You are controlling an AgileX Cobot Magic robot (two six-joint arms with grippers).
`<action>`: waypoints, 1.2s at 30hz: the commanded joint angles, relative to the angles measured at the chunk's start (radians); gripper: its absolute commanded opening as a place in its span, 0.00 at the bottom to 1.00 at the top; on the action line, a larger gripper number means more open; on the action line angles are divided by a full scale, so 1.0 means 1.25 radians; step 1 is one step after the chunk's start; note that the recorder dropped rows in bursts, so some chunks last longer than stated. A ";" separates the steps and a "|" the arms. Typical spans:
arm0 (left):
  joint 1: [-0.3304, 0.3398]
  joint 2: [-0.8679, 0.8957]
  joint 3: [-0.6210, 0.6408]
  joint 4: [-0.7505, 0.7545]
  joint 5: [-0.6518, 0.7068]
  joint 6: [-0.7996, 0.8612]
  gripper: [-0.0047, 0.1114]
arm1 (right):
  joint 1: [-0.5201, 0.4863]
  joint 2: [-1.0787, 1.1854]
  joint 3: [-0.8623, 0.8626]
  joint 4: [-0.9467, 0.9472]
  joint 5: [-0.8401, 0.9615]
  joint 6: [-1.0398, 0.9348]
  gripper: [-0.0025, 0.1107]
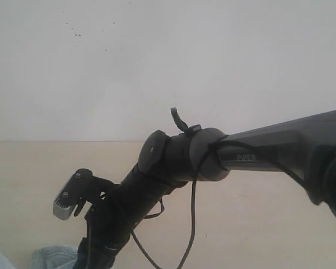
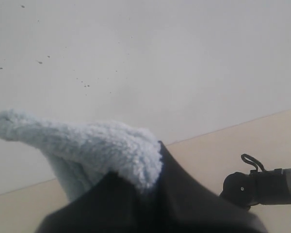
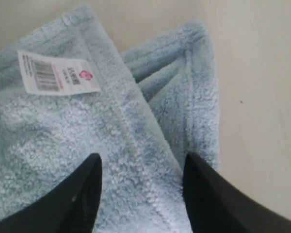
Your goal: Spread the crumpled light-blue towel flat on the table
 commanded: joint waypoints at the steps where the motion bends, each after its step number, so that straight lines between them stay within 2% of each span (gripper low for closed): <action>1: -0.003 -0.004 0.004 -0.007 -0.009 -0.008 0.08 | 0.001 0.013 -0.007 -0.025 0.051 0.003 0.46; 3: -0.003 -0.004 0.004 -0.007 -0.011 -0.008 0.08 | 0.001 0.019 -0.007 -0.034 0.052 0.003 0.37; 8: -0.003 -0.004 0.004 -0.007 -0.011 -0.008 0.08 | -0.001 0.020 -0.007 -0.056 0.051 0.030 0.04; 9: -0.003 -0.004 0.004 -0.007 -0.011 -0.008 0.08 | -0.001 0.020 -0.007 -0.078 0.038 0.059 0.02; 13: -0.003 -0.006 0.004 -0.007 -0.009 -0.008 0.08 | -0.017 0.020 -0.007 -0.150 0.015 0.134 0.06; 20: -0.003 -0.009 0.004 -0.007 -0.005 -0.002 0.08 | -0.048 0.020 -0.007 -0.220 0.099 0.164 0.06; 25: -0.003 -0.009 0.004 -0.007 -0.002 -0.002 0.08 | -0.090 0.008 -0.007 -0.243 0.105 0.217 0.06; 28: -0.005 -0.009 0.004 -0.005 0.004 0.011 0.08 | -0.138 -0.011 -0.007 -0.246 0.109 0.247 0.06; 31: -0.029 -0.009 0.004 0.009 0.010 0.011 0.08 | -0.200 -0.036 -0.007 -0.248 0.129 0.254 0.06; 36: -0.051 -0.009 0.015 0.036 0.037 0.011 0.08 | -0.337 -0.078 0.006 -0.278 0.157 0.304 0.06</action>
